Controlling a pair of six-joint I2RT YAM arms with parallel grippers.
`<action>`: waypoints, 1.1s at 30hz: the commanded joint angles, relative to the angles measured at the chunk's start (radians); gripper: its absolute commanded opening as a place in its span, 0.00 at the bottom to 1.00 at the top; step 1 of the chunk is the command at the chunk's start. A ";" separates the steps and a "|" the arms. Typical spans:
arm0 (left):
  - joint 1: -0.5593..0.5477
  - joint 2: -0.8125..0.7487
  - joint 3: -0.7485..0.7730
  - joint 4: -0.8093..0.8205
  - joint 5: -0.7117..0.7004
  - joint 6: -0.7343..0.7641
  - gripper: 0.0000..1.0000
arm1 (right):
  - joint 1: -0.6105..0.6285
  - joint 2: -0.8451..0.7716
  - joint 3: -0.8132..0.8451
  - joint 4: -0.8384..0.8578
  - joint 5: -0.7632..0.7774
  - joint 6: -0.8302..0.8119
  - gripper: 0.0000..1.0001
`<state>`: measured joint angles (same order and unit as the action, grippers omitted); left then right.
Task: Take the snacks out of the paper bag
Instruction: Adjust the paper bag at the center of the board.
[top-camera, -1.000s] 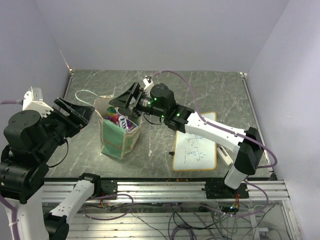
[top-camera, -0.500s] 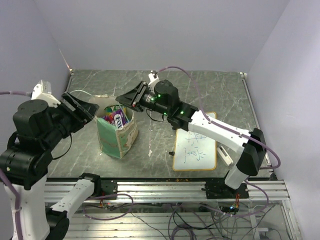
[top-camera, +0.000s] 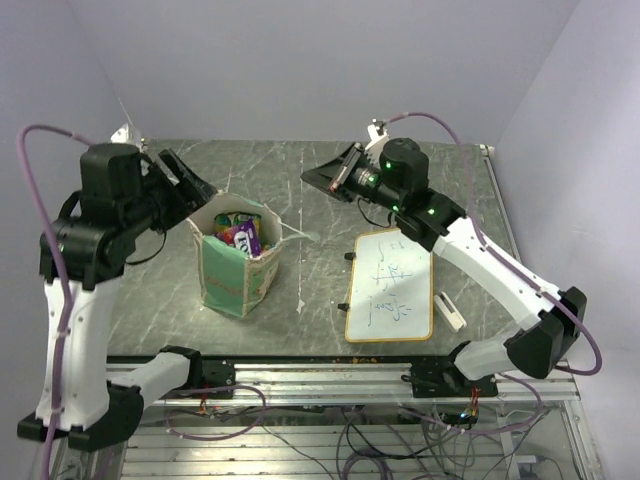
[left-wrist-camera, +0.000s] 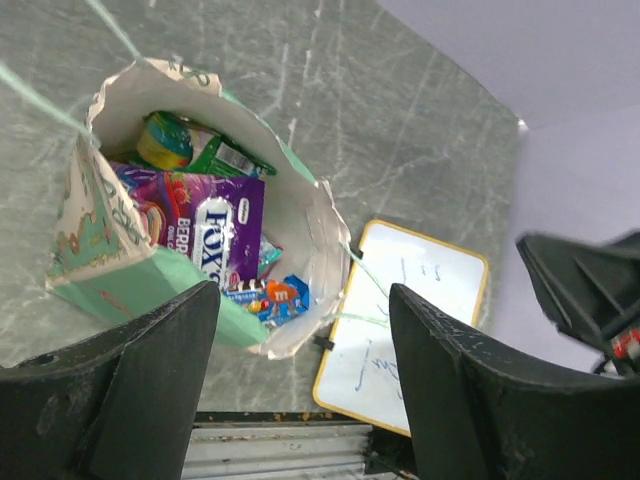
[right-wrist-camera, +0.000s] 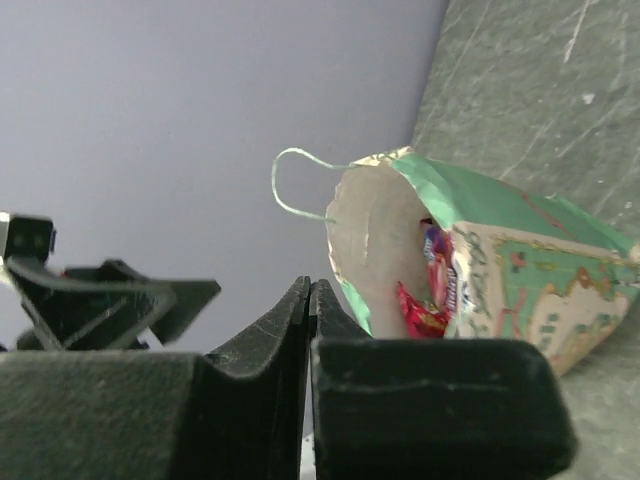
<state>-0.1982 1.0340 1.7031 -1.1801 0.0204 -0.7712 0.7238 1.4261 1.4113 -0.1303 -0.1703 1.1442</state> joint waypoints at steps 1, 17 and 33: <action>0.003 0.111 0.122 -0.074 -0.110 0.073 0.80 | -0.025 -0.061 -0.052 -0.062 -0.073 -0.112 0.01; 0.424 0.190 -0.036 -0.028 -0.044 0.152 0.87 | -0.073 0.013 0.129 -0.365 -0.112 -0.520 0.28; 0.469 0.335 -0.129 0.304 0.270 0.121 0.47 | -0.050 0.164 0.266 -0.612 -0.405 -0.834 0.72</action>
<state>0.2584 1.3899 1.5494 -0.9951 0.1795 -0.6338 0.6605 1.5475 1.6352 -0.6353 -0.4610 0.4004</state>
